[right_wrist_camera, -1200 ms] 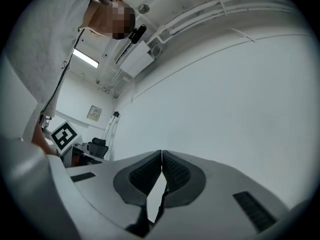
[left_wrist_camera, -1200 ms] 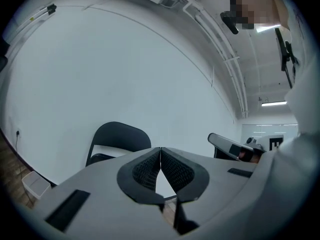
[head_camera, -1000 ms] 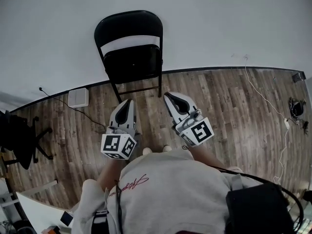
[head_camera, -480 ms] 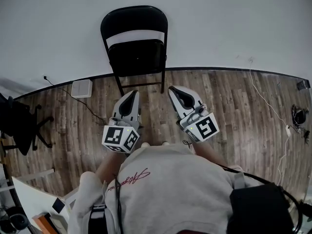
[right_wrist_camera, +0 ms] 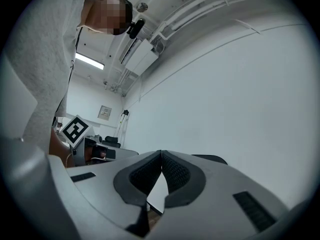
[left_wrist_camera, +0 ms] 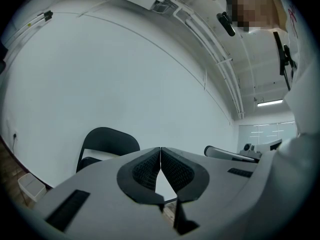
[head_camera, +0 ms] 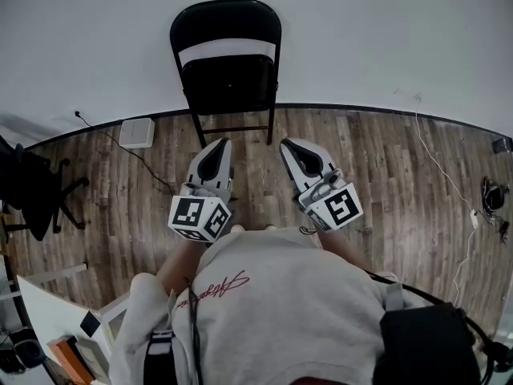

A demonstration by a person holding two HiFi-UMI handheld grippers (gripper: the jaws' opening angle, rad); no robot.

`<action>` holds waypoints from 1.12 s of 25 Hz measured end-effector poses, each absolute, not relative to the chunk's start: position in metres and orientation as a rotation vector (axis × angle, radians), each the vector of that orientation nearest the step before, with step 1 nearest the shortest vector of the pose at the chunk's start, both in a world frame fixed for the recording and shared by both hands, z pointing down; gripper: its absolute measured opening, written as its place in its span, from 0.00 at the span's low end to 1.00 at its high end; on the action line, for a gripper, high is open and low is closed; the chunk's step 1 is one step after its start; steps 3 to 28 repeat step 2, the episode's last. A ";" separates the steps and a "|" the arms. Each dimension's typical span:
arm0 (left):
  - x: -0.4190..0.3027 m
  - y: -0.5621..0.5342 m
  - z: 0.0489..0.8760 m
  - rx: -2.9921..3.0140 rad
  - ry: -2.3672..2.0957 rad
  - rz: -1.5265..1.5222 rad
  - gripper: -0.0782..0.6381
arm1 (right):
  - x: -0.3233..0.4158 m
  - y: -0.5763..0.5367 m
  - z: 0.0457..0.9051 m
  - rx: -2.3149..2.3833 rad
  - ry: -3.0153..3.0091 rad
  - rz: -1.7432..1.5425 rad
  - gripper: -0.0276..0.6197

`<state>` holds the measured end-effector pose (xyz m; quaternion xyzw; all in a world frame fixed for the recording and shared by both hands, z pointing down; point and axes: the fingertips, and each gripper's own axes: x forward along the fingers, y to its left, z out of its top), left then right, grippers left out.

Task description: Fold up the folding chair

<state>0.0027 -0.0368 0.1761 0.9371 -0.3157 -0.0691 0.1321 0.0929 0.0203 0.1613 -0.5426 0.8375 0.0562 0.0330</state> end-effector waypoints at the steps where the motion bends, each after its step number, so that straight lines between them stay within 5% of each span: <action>1: 0.004 -0.037 0.176 2.716 -0.917 -0.202 0.13 | 0.094 0.021 0.161 -1.669 2.578 0.172 0.07; 28: 0.005 -0.037 0.175 2.713 -0.917 -0.204 0.13 | 0.095 0.021 0.161 -1.668 2.578 0.170 0.07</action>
